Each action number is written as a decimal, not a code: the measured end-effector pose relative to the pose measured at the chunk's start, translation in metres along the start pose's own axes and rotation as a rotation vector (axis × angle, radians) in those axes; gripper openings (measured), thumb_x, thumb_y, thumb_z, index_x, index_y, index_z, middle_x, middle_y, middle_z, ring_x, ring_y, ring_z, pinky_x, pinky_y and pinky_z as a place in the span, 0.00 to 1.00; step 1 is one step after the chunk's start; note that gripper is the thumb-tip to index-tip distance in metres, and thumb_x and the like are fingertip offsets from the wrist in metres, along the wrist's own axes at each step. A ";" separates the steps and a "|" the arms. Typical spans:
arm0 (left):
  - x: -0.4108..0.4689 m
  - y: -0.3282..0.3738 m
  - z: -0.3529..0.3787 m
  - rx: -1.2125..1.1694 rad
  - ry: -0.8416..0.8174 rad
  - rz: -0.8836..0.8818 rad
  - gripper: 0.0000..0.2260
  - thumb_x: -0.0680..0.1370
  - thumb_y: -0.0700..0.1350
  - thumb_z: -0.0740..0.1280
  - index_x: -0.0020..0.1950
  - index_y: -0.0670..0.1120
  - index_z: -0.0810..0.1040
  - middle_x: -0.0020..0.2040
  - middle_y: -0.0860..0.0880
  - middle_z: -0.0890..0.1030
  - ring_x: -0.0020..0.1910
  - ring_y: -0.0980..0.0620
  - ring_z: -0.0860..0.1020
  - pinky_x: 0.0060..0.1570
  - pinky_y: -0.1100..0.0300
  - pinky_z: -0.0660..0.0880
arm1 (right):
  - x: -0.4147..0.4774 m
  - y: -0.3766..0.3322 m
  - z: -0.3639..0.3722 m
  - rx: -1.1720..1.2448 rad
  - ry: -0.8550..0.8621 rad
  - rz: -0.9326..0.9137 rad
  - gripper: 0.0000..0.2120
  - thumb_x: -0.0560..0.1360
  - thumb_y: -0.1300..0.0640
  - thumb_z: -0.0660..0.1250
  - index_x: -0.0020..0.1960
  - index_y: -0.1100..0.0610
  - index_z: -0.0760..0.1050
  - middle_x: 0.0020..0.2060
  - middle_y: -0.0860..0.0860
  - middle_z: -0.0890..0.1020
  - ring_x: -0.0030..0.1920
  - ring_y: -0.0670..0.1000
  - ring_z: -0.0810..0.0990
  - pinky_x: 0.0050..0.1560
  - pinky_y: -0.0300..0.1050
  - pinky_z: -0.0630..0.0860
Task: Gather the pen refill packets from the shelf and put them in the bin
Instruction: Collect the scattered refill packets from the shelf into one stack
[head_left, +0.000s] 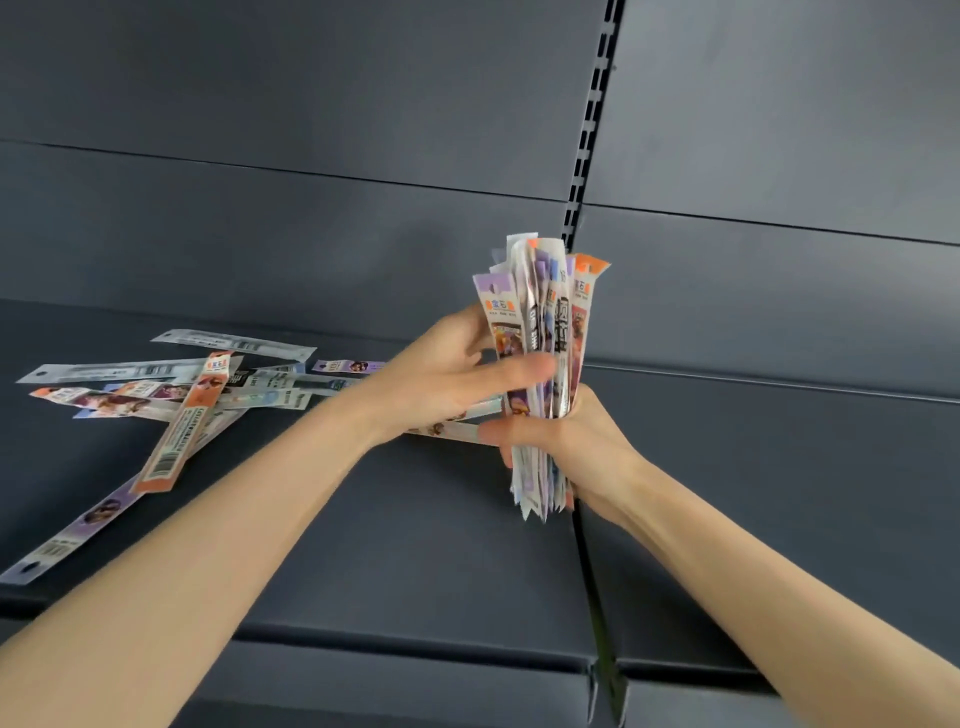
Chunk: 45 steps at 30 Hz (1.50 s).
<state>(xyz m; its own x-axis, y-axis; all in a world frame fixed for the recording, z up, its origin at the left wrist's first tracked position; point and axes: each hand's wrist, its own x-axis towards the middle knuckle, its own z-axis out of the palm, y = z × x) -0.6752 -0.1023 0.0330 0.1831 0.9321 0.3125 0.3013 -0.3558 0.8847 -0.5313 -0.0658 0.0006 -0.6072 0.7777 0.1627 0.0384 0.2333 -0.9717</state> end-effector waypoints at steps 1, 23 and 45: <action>-0.001 -0.007 -0.011 0.084 -0.010 -0.042 0.19 0.72 0.55 0.70 0.60 0.51 0.76 0.57 0.57 0.81 0.59 0.61 0.77 0.61 0.61 0.73 | 0.002 -0.001 -0.004 0.009 0.015 0.017 0.08 0.67 0.71 0.70 0.35 0.60 0.78 0.27 0.47 0.81 0.31 0.46 0.81 0.38 0.40 0.78; 0.024 -0.067 -0.047 0.676 -0.022 -0.384 0.09 0.66 0.47 0.76 0.45 0.49 0.84 0.40 0.53 0.84 0.43 0.53 0.81 0.45 0.56 0.76 | 0.030 0.009 -0.029 -0.020 0.146 0.088 0.07 0.62 0.63 0.75 0.34 0.58 0.78 0.26 0.47 0.81 0.30 0.44 0.81 0.34 0.35 0.75; 0.016 -0.025 -0.027 0.327 0.670 -0.008 0.39 0.61 0.52 0.79 0.68 0.52 0.65 0.57 0.55 0.74 0.54 0.60 0.75 0.52 0.65 0.72 | 0.034 -0.003 -0.031 -0.040 0.401 0.074 0.07 0.67 0.66 0.74 0.41 0.59 0.79 0.29 0.49 0.82 0.28 0.43 0.81 0.28 0.33 0.74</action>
<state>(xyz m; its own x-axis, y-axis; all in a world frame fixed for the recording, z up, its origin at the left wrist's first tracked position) -0.7049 -0.0768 0.0250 -0.3990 0.7391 0.5428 0.5825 -0.2529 0.7725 -0.5277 -0.0219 0.0143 -0.2447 0.9573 0.1540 0.1058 0.1843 -0.9772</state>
